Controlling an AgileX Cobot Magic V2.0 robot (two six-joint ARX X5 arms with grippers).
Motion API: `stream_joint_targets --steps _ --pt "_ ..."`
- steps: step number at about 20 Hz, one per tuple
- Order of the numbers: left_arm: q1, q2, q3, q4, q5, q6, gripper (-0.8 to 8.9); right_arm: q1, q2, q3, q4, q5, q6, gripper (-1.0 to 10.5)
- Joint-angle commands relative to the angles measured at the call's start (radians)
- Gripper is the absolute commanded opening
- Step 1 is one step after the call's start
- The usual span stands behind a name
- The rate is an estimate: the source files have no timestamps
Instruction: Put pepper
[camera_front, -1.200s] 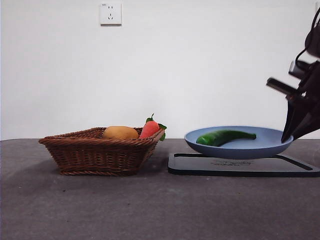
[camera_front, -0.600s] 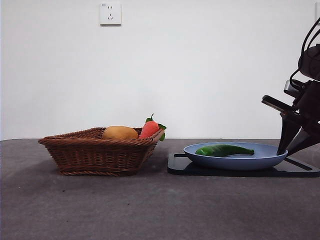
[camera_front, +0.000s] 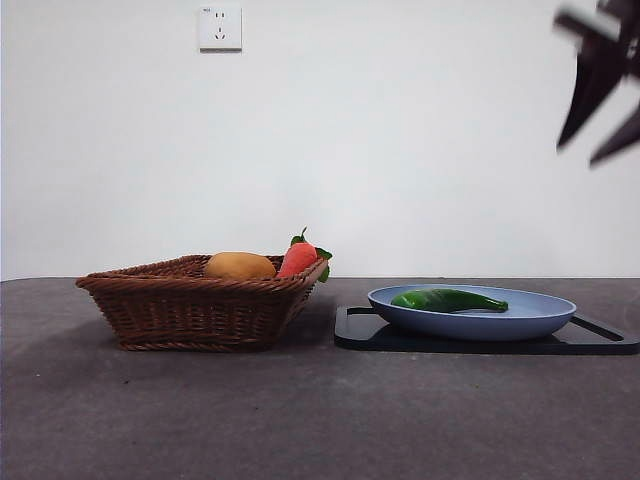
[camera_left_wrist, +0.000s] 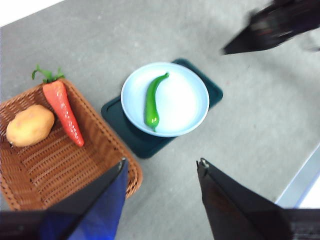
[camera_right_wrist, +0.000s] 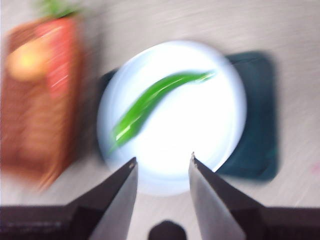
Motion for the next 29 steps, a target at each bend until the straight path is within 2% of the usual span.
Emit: stream_joint_targets --steps 1,6,9,12,13,21,29 --pt "-0.008 0.012 0.02 -0.009 0.0 0.041 2.45 0.044 -0.139 0.016 -0.116 -0.007 -0.062 1.8" --pt "-0.009 0.012 0.02 -0.037 0.006 0.055 2.44 0.146 -0.375 0.016 -0.327 -0.006 -0.077 1.8" --pt "-0.009 0.012 0.02 -0.066 0.012 0.055 2.28 0.174 -0.446 0.016 -0.446 -0.006 -0.112 1.0" --pt "-0.009 0.012 0.02 -0.095 0.012 0.055 0.13 0.179 -0.467 0.016 -0.523 -0.006 -0.179 0.0" --pt "-0.009 0.012 0.02 -0.101 0.012 0.055 0.08 0.179 -0.466 0.016 -0.539 -0.006 -0.196 0.0" --pt "-0.009 0.012 0.02 -0.095 0.012 0.054 0.08 0.176 -0.465 0.016 -0.521 -0.005 -0.201 0.0" --pt "-0.01 0.012 0.02 0.061 0.013 0.054 0.08 0.176 -0.465 0.016 -0.522 -0.005 -0.201 0.0"
